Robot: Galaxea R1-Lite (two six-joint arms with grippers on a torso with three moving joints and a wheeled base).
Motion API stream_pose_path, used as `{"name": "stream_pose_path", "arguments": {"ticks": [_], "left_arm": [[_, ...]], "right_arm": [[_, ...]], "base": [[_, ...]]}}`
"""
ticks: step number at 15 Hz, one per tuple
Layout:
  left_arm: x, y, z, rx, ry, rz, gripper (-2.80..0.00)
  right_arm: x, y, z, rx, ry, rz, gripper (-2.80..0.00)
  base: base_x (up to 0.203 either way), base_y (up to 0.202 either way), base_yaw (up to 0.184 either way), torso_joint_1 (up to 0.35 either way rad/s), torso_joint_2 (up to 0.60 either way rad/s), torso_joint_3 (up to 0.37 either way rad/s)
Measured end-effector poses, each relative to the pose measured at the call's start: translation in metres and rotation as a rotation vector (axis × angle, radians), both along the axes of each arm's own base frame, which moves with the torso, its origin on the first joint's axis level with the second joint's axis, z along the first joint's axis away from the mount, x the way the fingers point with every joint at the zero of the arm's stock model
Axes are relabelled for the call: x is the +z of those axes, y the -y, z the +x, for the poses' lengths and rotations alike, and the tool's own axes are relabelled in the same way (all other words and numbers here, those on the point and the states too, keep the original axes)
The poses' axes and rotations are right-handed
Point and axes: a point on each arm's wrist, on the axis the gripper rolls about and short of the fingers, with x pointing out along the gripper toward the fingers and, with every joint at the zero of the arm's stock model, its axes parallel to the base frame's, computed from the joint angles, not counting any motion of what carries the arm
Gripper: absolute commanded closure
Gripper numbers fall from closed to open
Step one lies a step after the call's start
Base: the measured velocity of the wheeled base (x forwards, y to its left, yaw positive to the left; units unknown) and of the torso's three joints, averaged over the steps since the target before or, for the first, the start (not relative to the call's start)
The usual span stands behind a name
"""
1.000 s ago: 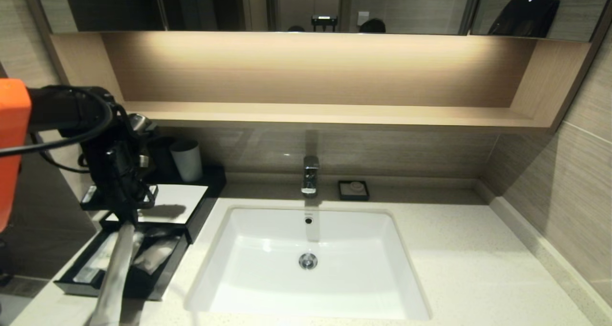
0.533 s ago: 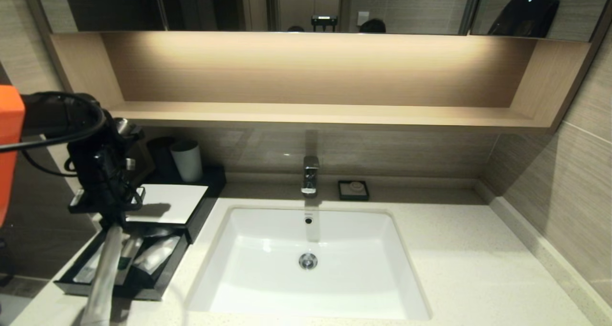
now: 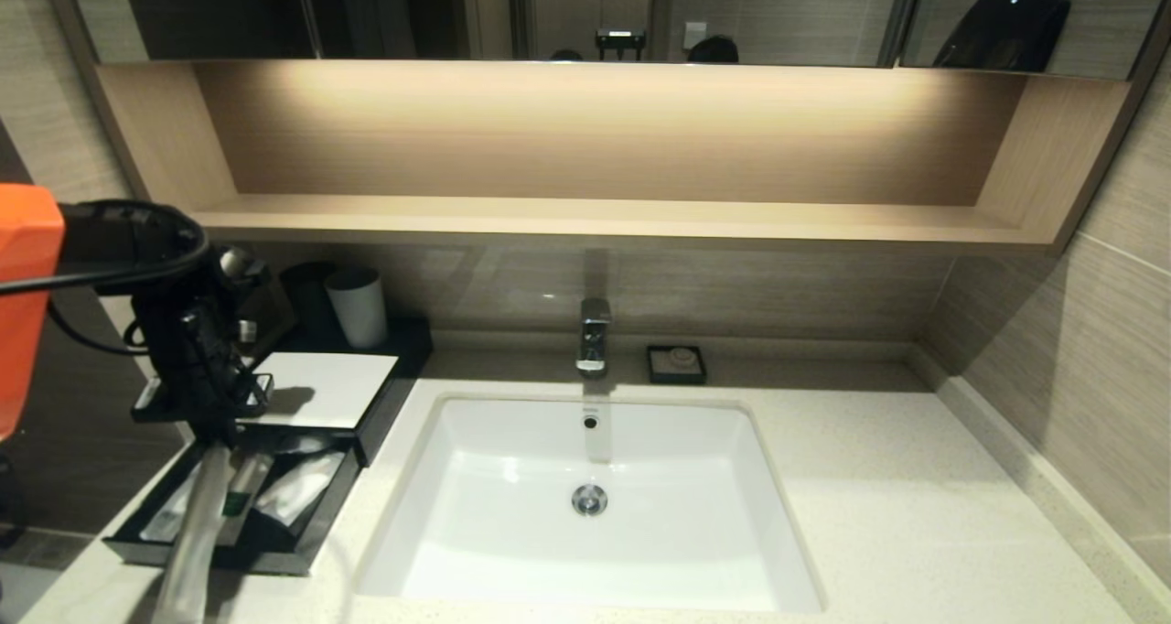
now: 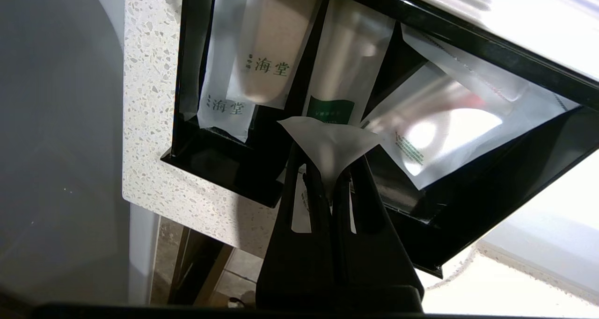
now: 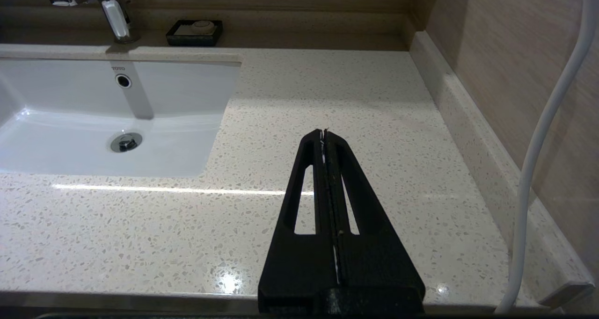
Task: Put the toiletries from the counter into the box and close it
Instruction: Place the bathroom toiletry into the drawer
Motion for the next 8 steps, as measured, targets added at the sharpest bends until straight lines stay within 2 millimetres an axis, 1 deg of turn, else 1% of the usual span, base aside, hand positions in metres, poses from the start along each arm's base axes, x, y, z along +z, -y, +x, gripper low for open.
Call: {"name": "stream_pose_path", "arguments": {"ticks": [8], "left_arm": [[-0.02,-0.001,0.008,-0.004,-0.026,-0.013,0.0]], "right_arm": [[0.0,0.0,0.0,0.0,0.0,0.0,0.0]], "base": [[0.0,0.0,0.0,0.0,0.0,0.0]]}}
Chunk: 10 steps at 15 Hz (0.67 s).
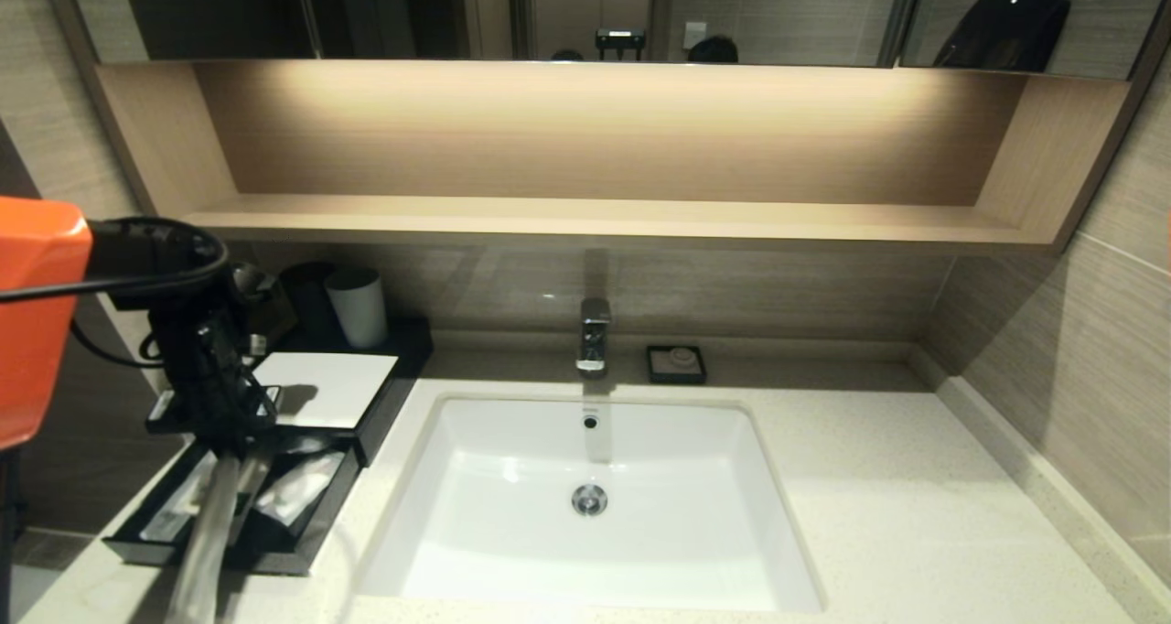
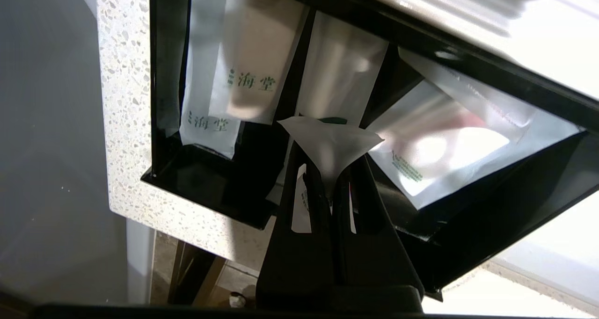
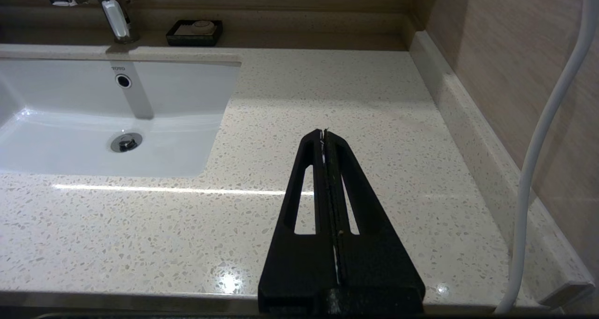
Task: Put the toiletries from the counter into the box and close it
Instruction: Place the bathroom toiletry into the drawer
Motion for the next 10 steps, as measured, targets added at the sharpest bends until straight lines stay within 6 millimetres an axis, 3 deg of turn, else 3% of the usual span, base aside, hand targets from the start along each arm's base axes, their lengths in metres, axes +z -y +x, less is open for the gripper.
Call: {"name": "stream_pose_path", "arguments": {"ticks": [10], "left_arm": [[-0.015,-0.006,0.007,-0.022,0.002,0.005,0.0]], "right_arm": [[0.0,0.0,0.0,0.0,0.0,-0.001,0.0]], "base": [[0.0,0.0,0.0,0.0,0.0,0.0]]}}
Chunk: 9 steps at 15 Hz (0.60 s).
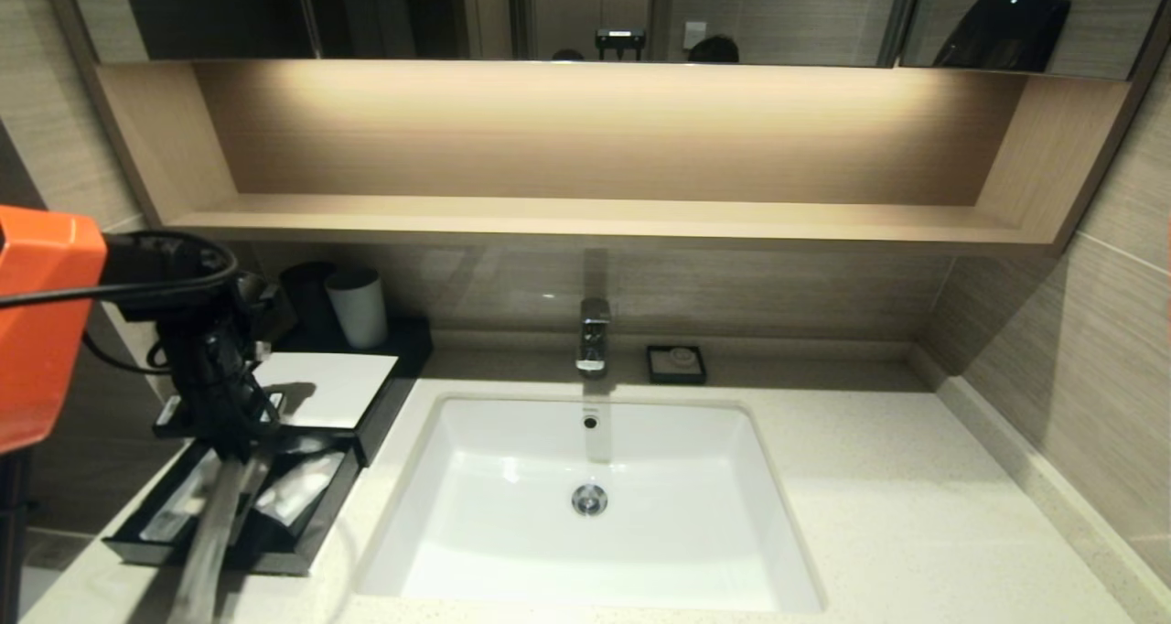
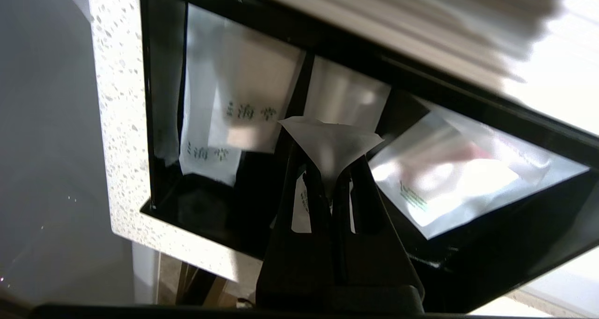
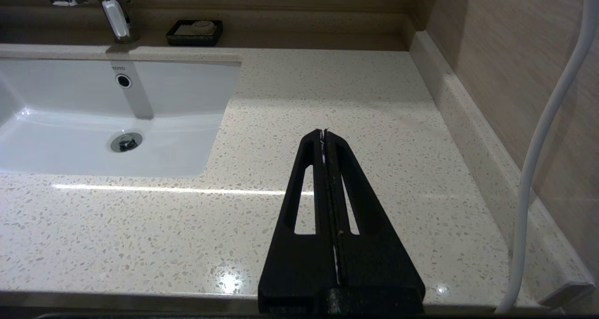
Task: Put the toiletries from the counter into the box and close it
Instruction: Place the bathroom toiletry into the drawer
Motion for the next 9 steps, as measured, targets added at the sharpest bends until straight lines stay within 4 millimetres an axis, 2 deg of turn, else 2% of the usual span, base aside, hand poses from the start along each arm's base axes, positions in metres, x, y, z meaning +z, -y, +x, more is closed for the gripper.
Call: {"name": "stream_pose_path", "arguments": {"ticks": [9], "left_arm": [[-0.0066,-0.003,0.0038,-0.033,0.044,0.006,0.0]], "right_arm": [[0.0,0.0,0.0,0.001,0.0,0.0,0.0]], "base": [[0.0,0.0,0.0,0.0,0.0,0.0]]}}
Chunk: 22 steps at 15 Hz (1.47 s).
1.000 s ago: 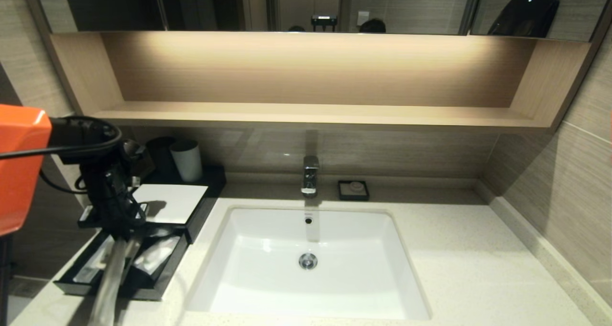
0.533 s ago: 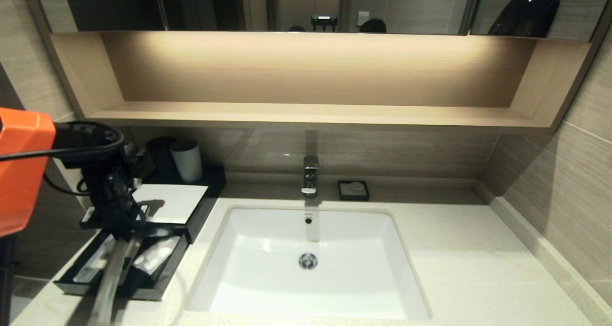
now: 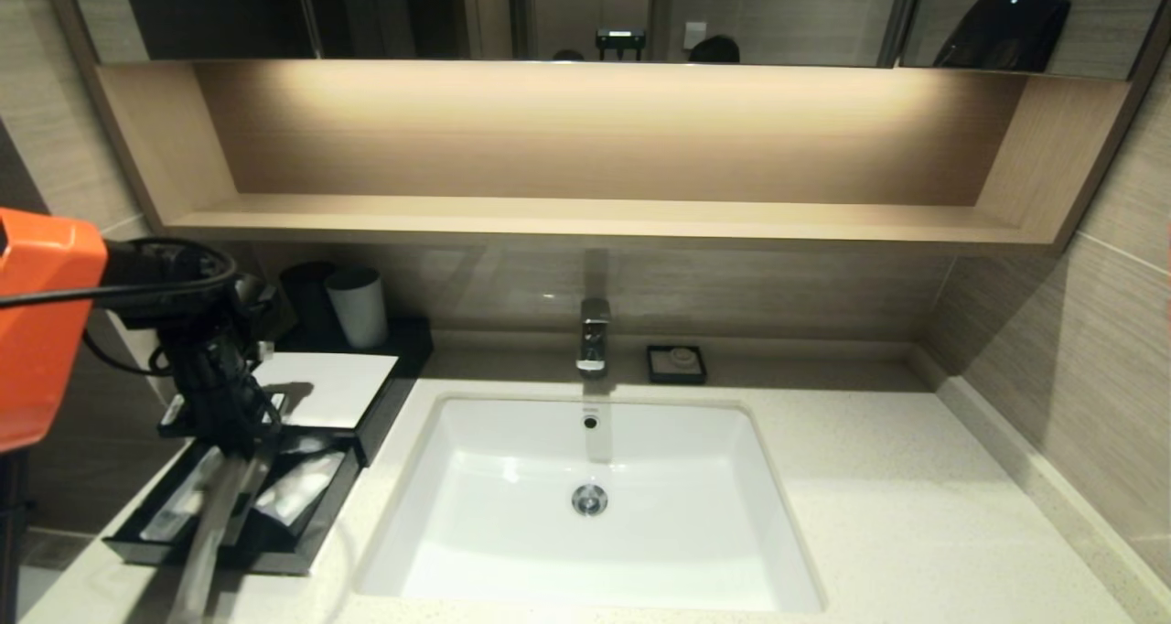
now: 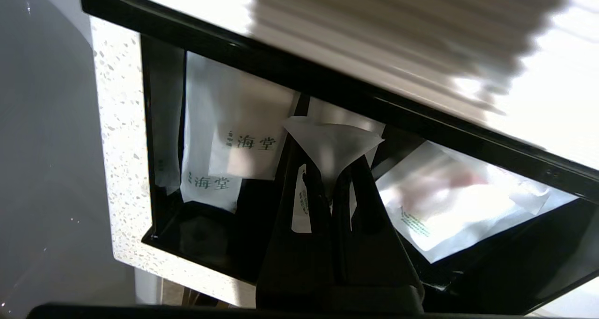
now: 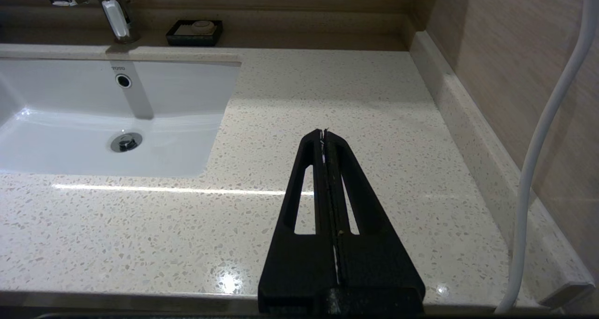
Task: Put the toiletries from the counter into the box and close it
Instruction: Place the bathroom toiletry into the drawer
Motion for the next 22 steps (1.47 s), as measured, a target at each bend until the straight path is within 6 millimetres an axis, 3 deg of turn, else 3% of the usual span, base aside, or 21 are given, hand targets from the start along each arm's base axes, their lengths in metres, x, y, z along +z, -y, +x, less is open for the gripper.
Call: {"name": "stream_pose_path", "arguments": {"ticks": [4,5,11,22], "left_arm": [[0.0,0.001,0.0,-0.003,0.008,-0.014,0.0],[0.0,0.0,0.001,-0.003,0.011,-0.014,-2.8],[0.0,0.0,0.003,-0.003,0.022,-0.015,-2.8],[0.021,0.001,-0.002,0.001,0.076,-0.019,-2.8]], "right_arm": [[0.0,0.0,0.0,0.0,0.0,0.0,0.0],[0.0,0.0,0.0,0.0,0.0,0.0,0.0],[0.0,0.0,0.0,0.0,0.0,0.0,0.0],[0.0,0.0,0.0,0.0,0.0,0.0,0.0]], "base": [[0.0,0.0,0.0,0.0,0.0,0.0],[0.0,0.0,0.0,0.0,0.0,0.0],[0.0,0.0,0.0,0.0,0.0,0.0],[0.0,0.0,0.0,0.0,0.0,0.0]]}}
